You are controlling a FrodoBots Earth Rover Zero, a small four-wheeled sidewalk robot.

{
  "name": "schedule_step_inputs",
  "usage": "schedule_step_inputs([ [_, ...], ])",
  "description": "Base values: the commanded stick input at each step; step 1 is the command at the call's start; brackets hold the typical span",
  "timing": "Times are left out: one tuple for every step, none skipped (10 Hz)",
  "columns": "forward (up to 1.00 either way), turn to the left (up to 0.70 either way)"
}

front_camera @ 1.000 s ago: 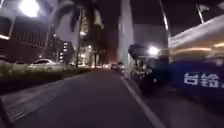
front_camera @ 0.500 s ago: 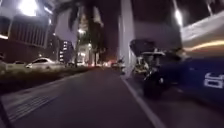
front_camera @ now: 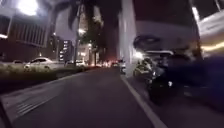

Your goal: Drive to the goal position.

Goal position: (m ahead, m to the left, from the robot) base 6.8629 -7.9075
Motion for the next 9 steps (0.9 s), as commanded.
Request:
schedule_step_inputs([
  [0.45,0.22],
  [0.45,0.06],
  [0.45,0.0],
  [0.45,0.0],
  [0.45,0.0],
  [0.45,0.0],
  [0.45,0.0],
  [0.45,0.0],
  [0.45,0.0],
])
